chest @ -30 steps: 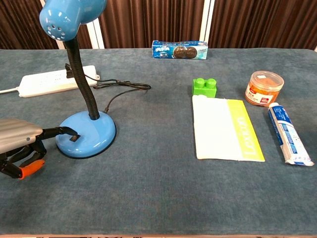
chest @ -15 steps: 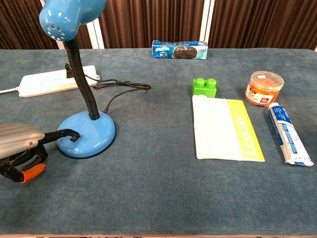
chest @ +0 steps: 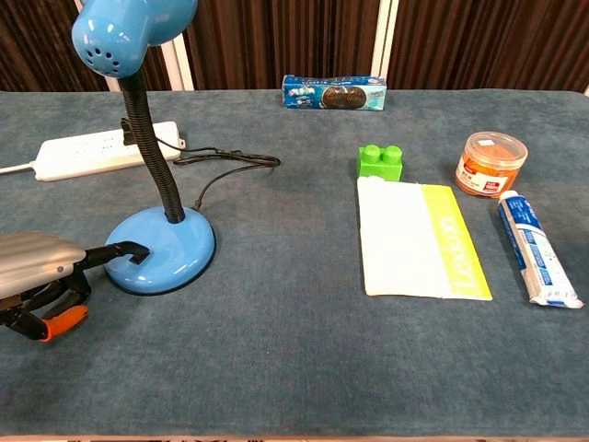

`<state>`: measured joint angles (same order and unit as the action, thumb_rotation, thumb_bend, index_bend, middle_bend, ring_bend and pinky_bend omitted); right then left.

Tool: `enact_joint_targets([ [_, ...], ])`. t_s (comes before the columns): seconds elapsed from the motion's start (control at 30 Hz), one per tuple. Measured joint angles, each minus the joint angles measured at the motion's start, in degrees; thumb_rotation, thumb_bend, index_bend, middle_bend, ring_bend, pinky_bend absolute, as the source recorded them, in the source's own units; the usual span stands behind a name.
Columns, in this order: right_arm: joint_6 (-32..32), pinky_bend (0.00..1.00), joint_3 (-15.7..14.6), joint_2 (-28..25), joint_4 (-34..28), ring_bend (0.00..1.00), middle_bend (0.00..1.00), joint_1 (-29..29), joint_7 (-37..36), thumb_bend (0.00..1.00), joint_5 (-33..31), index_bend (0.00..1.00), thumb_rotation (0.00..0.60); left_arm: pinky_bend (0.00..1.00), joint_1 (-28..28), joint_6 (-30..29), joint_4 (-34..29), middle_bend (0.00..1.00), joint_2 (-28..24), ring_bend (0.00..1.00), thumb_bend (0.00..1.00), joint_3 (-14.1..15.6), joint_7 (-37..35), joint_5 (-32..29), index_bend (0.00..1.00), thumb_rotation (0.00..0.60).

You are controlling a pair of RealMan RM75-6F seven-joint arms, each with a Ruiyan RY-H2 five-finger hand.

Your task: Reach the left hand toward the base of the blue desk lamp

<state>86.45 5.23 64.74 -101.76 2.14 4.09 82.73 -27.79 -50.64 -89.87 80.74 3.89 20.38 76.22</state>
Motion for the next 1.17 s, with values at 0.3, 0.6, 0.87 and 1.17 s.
enact_joint_targets([
  [0.3,-0.06,0.0,0.01,0.12,-0.03,0.04,0.02,0.07,0.32,0.11,-0.07,0.0,0.6,0.7,0.38,-4.02,-3.23,0.62,-2.01,0.62,0.5,-0.74,0.1,1.53,0.03,0.6],
  [0.6,-0.11,0.0,-0.05,0.03,-0.37,0.04,0.02,0.06,0.47,0.11,-0.16,0.0,0.6,0.29,3.76,-16.47,-10.06,0.37,-7.49,0.29,0.34,-1.69,-0.75,7.12,0.16,0.6],
  [0.87,-0.01,0.0,-0.21,0.01,-0.74,0.04,0.02,0.03,0.86,0.11,0.05,0.0,0.6,0.17,11.48,-30.85,-14.7,0.24,-12.81,0.13,0.24,-1.88,-1.8,10.66,0.15,0.6],
  [1.17,0.33,0.0,-0.17,0.09,-0.72,0.04,0.02,-0.05,0.93,0.11,0.29,0.0,0.6,0.12,16.93,-36.53,-13.21,0.15,-15.66,0.05,0.17,-1.08,-11.03,11.13,0.11,0.6],
])
